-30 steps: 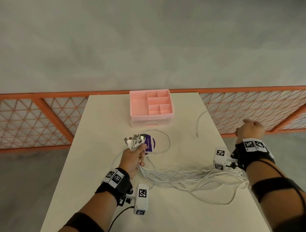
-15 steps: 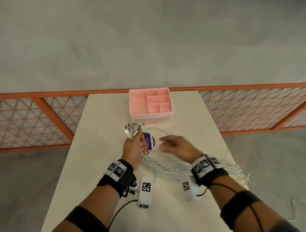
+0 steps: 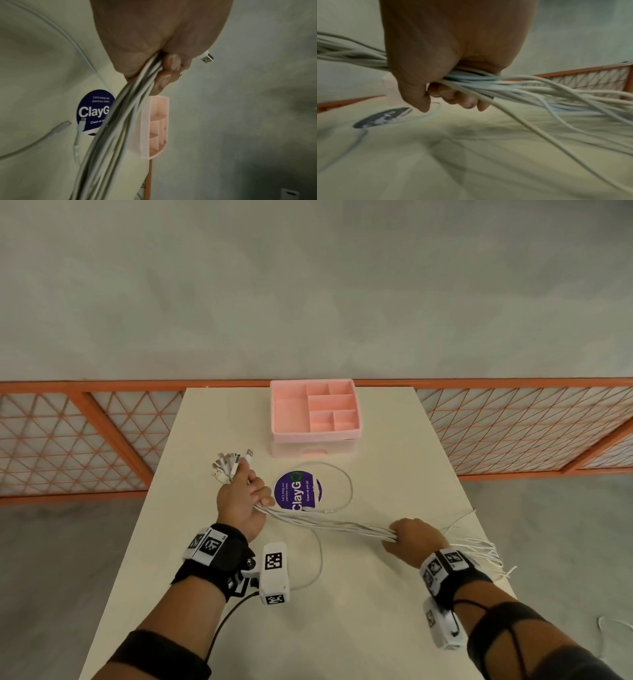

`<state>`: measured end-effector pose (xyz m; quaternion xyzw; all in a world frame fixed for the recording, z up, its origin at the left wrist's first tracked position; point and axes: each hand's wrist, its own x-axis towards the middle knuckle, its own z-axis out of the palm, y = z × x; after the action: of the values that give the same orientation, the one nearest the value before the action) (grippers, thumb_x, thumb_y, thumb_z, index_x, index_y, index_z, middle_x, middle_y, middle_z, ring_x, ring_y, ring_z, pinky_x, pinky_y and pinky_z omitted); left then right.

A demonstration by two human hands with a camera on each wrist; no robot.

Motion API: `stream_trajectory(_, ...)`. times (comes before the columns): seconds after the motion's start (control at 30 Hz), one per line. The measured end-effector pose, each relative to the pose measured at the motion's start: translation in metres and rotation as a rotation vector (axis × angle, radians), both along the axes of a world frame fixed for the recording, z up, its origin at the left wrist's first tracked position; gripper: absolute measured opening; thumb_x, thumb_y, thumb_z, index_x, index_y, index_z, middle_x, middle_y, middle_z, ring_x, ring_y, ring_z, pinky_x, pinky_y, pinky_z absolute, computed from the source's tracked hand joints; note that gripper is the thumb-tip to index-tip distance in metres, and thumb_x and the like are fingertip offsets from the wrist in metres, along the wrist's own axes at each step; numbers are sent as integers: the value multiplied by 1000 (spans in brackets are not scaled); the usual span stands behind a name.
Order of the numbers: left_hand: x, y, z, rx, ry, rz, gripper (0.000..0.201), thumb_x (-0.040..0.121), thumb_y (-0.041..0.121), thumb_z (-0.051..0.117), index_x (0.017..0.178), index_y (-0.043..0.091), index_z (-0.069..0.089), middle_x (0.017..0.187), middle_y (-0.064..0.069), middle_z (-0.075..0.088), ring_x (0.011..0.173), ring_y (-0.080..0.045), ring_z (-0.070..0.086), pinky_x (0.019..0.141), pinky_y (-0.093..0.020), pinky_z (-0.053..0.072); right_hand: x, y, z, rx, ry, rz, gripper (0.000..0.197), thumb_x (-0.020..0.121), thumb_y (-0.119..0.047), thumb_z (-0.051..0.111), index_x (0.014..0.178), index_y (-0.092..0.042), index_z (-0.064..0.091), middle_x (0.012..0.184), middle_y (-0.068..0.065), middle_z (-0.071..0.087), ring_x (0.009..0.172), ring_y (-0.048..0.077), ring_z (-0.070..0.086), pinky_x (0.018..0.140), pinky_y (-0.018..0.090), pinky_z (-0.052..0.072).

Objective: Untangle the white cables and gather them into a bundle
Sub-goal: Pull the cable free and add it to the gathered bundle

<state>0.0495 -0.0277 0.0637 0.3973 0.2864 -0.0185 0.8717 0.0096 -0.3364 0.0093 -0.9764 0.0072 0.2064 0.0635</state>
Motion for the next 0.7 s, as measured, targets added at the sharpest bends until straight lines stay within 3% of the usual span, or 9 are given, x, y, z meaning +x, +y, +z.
stream_trajectory(0.07, -3, 4, -10, 2, 35, -29, 43, 102, 40, 53, 67, 17, 45, 48, 7, 31, 37, -8, 25, 39, -20, 26, -6, -16, -8, -70, 28, -35, 19, 86, -39, 55, 93, -24, 65, 87, -4, 66, 87, 20, 66, 76, 29, 51)
stream_trajectory(0.17, -13, 7, -25, 40, 102, -111, 41, 101, 38, 55, 68, 18, 45, 46, 7, 31, 35, -6, 25, 37, -17, 25, -14, -27, -23, -209, 109, -46, 27, 87, -37, 56, 110, -25, 63, 111, -1, 69, 105, 22, 65, 92, 33, 49)
stream_trajectory(0.23, -22, 8, -35, 128, 142, -161, 40, 101, 36, 57, 68, 18, 44, 46, 7, 30, 36, -7, 25, 37, -17, 23, -13, -28, -27, -235, 239, -45, 40, 82, -45, 67, 116, -25, 59, 119, -3, 65, 113, 22, 61, 100, 36, 43)
stream_trajectory(0.3, -28, 8, -44, 186, 166, -185, 39, 101, 34, 57, 68, 17, 44, 46, 7, 30, 36, -8, 24, 38, -18, 22, -3, -23, -23, -160, 383, 1, 65, 66, -56, 81, 118, -25, 58, 119, -4, 64, 115, 22, 61, 97, 34, 44)
stream_trajectory(0.37, -32, 6, -50, 203, 191, -188, 39, 101, 32, 57, 68, 17, 43, 45, 7, 31, 35, -8, 25, 38, -17, 21, 10, -10, -10, -81, 465, 69, 76, 59, -63, 83, 120, -24, 58, 122, -4, 62, 115, 21, 59, 93, 31, 44)
stream_trajectory(0.5, -34, -1, -54, 261, 224, -211, 37, 99, 30, 61, 68, 16, 45, 47, 6, 33, 37, -9, 26, 39, -17, 22, 36, 31, 11, 134, 343, 74, 59, 75, -63, 71, 117, -23, 62, 120, -4, 61, 110, 18, 57, 92, 30, 42)
stream_trajectory(0.6, -36, -6, -52, 293, 232, -229, 36, 97, 30, 63, 69, 17, 45, 49, 5, 33, 40, -10, 24, 40, -18, 21, 53, 66, 7, 239, 175, 121, 35, 91, -44, 63, 112, -16, 64, 117, 4, 64, 107, 22, 60, 91, 31, 45)
stream_trajectory(0.7, -37, -8, -49, 292, 244, -239, 36, 97, 29, 63, 69, 18, 44, 49, 5, 32, 40, -10, 24, 41, -18, 22, 59, 100, 1, 312, 112, 134, 31, 97, -27, 55, 123, -12, 61, 127, 7, 59, 115, 24, 57, 97, 31, 43)
